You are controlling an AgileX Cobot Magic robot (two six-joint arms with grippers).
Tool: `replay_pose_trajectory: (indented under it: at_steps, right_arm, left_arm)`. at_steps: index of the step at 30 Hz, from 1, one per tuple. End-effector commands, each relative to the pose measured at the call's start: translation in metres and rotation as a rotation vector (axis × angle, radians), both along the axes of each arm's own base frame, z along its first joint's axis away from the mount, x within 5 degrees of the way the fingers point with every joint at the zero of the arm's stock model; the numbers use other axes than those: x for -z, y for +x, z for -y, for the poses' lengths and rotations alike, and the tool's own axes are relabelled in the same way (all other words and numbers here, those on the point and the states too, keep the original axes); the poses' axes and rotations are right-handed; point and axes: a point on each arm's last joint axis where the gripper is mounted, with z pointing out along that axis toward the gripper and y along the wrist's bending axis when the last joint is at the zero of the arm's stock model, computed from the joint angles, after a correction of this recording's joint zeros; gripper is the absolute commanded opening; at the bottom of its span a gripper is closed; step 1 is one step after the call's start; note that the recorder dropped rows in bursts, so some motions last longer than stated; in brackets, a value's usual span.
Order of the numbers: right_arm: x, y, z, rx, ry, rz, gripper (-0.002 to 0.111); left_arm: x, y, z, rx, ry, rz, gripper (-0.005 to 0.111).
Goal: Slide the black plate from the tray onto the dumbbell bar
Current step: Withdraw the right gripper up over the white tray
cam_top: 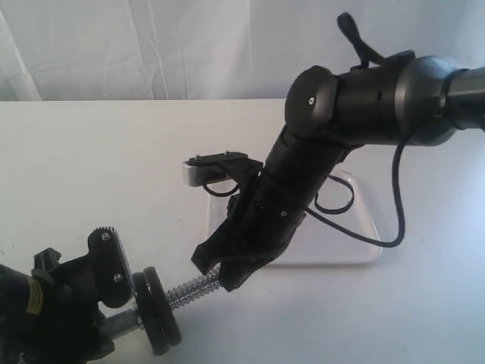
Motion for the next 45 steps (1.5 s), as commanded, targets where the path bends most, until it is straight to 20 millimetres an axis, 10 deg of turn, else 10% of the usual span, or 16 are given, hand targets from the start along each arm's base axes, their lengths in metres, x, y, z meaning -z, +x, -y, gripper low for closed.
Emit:
replay_pose_trajectory:
  at_steps: [1, 15, 45]
  right_arm:
    - [-0.022, 0.004, 0.012, 0.035, 0.022, 0.056, 0.000]
    - [-0.069, 0.005, 0.047, 0.214, -0.048, 0.253, 0.000]
    - [-0.069, 0.006, 0.047, 0.217, -0.044, 0.257, 0.000]
  left_arm:
    - [-0.041, 0.031, 0.028, -0.016, -0.369, 0.403, 0.000]
    - [-0.029, 0.030, 0.029, -0.006, -0.314, 0.341, 0.000]
    - [-0.013, 0.018, 0.020, 0.003, -0.151, 0.163, 0.000]
